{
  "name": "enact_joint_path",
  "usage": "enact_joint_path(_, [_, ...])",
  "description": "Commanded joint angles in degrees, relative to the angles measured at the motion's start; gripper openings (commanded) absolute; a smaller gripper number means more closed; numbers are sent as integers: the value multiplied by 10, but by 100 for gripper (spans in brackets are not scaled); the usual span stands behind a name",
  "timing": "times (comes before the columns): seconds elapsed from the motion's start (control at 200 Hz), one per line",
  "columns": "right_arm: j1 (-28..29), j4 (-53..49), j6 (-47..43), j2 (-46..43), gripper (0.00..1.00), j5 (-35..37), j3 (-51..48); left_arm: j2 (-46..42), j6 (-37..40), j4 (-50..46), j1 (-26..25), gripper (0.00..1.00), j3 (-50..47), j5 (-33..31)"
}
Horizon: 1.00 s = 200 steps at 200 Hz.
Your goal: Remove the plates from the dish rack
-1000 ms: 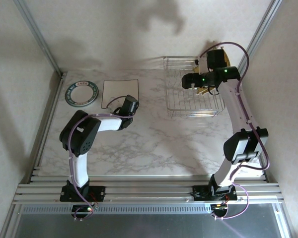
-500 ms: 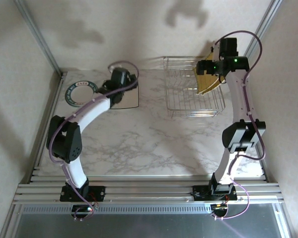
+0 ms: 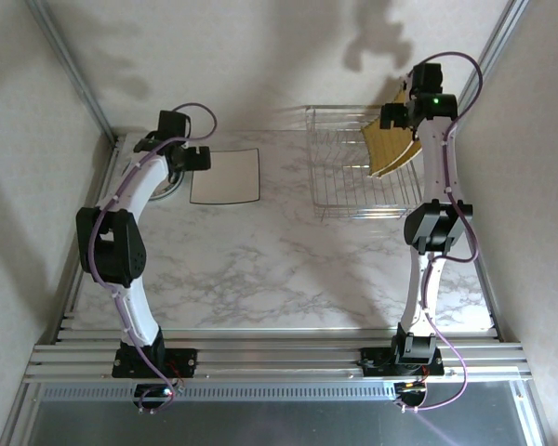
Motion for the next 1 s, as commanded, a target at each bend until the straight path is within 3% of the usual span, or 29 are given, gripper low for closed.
enact_joint_path(0.0, [-8, 21, -5, 8, 98, 22, -1, 8, 18, -10, -2, 100, 7, 25])
enact_joint_path(0.165, [-8, 21, -3, 29, 97, 10, -3, 26, 16, -4, -2, 99, 13, 30])
enact_joint_path(0.275, [-7, 24, 3, 34, 85, -7, -6, 31, 16, -4, -1, 99, 14, 30])
enact_joint_path(0.536, [-1, 25, 8, 39, 80, -13, -14, 32, 12, -1, 0, 100, 18, 36])
enact_joint_path(0.576, [0, 29, 10, 37, 75, -16, -19, 31, 11, -1, 0, 100, 19, 36])
enact_joint_path(0.641, [2, 36, 12, 37, 59, -17, -24, 27, 11, 1, 0, 100, 15, 36])
enact_joint_path(0.996, [19, 33, 25, 29, 30, 31, -30, 13, 9, -2, -1, 100, -5, 4])
